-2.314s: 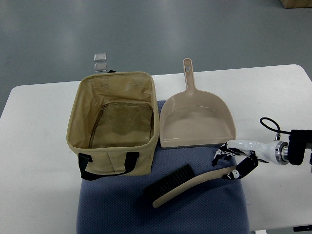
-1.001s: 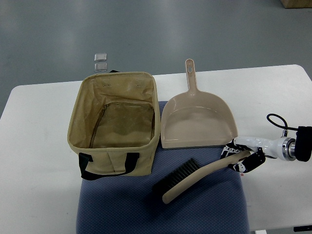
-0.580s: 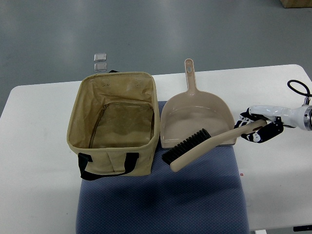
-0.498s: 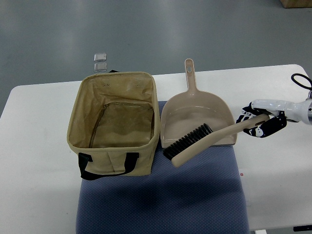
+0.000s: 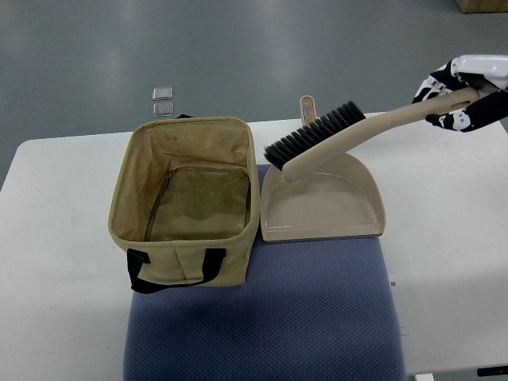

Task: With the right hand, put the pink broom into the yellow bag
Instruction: 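Lift the brush with the right hand and swing it over the bag, then lower the brush bristles-first into the canvas bag with the right hand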

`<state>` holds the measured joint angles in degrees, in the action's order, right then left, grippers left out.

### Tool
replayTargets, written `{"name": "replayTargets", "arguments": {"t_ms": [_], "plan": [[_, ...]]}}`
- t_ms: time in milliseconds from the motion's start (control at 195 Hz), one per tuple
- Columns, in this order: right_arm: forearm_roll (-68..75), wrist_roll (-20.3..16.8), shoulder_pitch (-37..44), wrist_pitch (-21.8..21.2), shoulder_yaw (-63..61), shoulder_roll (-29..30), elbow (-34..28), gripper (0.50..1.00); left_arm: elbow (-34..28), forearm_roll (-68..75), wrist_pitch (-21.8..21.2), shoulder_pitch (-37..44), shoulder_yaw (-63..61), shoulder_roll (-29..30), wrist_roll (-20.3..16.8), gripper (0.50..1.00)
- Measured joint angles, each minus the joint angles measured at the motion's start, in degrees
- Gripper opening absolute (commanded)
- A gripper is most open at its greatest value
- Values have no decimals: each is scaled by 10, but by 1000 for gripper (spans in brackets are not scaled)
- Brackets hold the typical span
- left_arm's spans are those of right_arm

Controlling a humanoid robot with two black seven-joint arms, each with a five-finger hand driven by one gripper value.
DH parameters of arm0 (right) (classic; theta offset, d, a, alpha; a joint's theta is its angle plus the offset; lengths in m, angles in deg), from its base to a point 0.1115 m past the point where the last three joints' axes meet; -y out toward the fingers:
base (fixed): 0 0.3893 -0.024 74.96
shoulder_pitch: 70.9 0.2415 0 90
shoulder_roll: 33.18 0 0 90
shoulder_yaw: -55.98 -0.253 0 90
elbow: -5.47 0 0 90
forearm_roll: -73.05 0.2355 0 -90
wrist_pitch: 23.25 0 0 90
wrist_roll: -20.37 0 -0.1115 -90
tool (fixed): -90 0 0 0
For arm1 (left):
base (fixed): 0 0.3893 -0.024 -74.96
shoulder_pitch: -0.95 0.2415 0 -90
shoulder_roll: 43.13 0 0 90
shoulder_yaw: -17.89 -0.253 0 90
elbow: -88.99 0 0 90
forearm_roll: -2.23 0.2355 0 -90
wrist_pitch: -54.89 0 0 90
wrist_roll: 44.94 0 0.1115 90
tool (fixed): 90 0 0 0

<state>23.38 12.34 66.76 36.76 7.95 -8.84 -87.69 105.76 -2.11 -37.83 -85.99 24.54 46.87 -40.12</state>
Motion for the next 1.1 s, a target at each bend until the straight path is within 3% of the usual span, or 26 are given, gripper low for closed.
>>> {"name": "replayTargets", "arguments": {"t_ms": [159,441,801,1098], "plan": [[1,-6,45,3,7,29,11,500,0,0,0,-1,-1,0,0,1000],[-48,-33,128,7,66,168,63,500,0,0,0,-1,-1,0,0,1000],[-85,-33,264,9,227,344,220,500,0,0,0,-1,1,0,0,1000],[-135,-28,310,5,297,483,349,500,-2,0,0,0,3,0,0,1000]]}}
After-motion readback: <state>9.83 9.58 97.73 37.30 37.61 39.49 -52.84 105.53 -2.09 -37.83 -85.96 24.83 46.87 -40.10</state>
